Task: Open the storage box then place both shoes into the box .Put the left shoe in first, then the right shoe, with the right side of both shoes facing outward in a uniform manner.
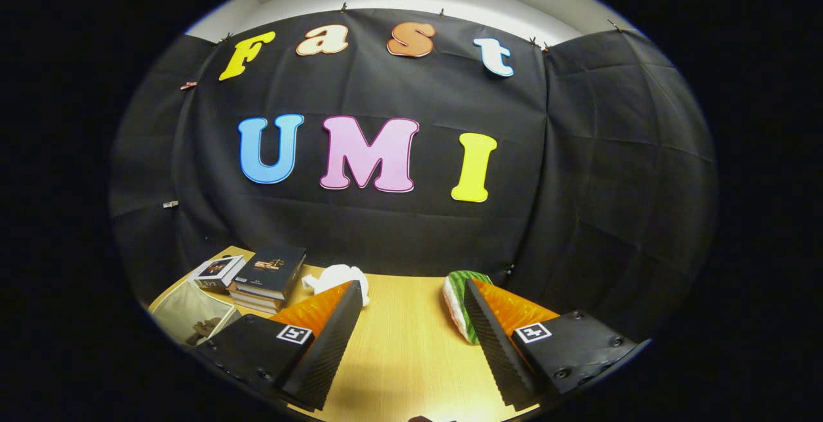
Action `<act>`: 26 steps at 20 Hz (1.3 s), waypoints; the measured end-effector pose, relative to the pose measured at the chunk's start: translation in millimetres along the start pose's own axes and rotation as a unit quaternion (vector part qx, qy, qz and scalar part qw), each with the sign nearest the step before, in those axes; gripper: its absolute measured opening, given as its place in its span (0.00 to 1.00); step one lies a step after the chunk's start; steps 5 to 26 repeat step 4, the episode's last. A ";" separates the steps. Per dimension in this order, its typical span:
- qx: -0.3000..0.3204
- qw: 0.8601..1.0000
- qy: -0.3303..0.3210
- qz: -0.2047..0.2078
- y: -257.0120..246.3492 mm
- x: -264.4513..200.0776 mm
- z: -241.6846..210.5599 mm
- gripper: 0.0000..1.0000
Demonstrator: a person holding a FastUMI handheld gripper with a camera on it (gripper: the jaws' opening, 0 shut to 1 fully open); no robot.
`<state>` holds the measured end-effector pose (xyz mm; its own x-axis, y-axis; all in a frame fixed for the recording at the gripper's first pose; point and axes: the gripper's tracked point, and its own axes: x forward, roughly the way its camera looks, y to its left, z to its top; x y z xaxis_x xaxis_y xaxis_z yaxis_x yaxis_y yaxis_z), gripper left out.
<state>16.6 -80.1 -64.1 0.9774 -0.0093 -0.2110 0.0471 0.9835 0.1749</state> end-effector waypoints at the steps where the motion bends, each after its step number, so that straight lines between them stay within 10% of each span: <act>1: 0.005 1.000 0.005 0.000 -2.1 1.4 -4.7 0.98; 26: 0.013 1.000 0.016 -0.004 -8.2 6.8 -13.5 0.98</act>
